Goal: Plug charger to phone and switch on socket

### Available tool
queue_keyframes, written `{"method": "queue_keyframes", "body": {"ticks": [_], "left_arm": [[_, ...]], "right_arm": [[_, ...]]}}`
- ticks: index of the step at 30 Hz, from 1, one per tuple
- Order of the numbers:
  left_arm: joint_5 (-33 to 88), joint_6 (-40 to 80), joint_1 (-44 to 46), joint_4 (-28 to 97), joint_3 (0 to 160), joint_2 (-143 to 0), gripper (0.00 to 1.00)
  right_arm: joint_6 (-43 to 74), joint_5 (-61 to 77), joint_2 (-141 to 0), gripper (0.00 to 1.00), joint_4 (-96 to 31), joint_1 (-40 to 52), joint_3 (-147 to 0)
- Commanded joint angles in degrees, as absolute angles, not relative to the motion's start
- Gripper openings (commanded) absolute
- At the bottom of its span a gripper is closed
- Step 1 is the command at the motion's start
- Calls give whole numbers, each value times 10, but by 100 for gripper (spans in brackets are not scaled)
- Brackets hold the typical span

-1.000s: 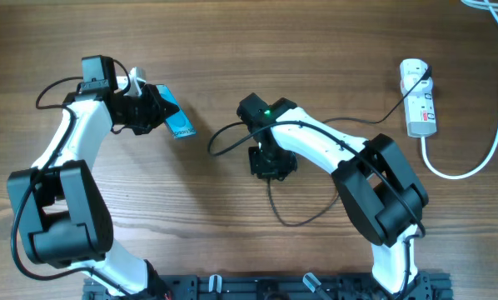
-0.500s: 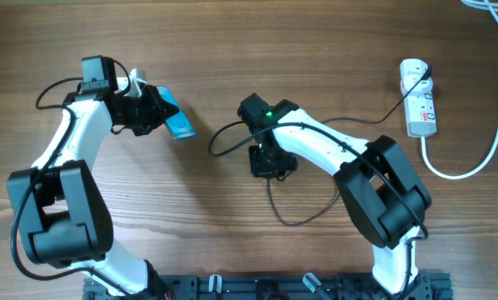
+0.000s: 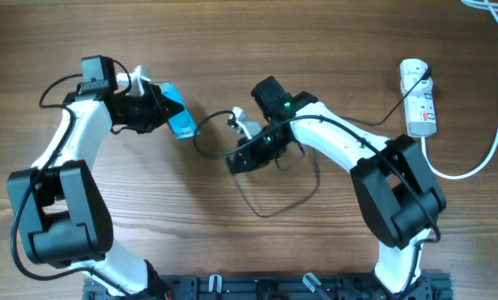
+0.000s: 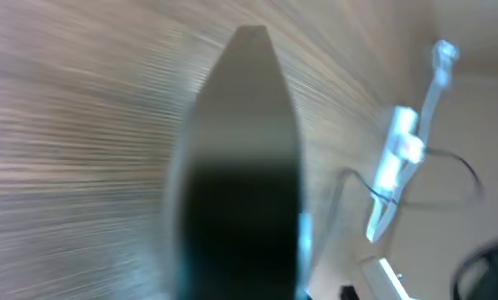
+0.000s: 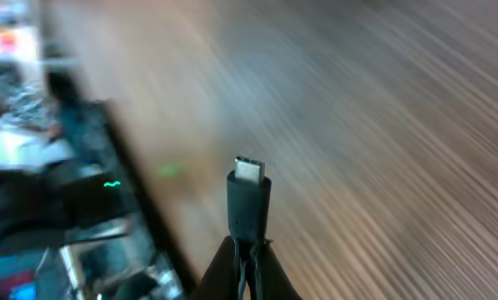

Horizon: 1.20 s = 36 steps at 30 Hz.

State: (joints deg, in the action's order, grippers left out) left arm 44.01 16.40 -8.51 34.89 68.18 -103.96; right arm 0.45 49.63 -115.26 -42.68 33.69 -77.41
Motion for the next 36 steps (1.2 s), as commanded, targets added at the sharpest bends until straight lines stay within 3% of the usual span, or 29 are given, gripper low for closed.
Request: {"method": "queue_keyframes", "body": {"ticks": [1, 6, 13, 22, 36], "left_arm": [[602, 59, -84, 353, 681, -1031, 4], [692, 47, -84, 353, 681, -1031, 4], [685, 47, -86, 325, 681, -1031, 4], [631, 47, -85, 336, 681, -1031, 4], [610, 47, -85, 338, 681, -1031, 4]], "right_arm": [[-66, 693, -1140, 4, -364, 337, -773], [-21, 764, -1140, 4, -269, 339, -773], [40, 763, -1140, 4, -230, 342, -773], [92, 633, -1140, 4, -204, 375, -773], [124, 568, -1140, 4, -181, 375, -773]]}}
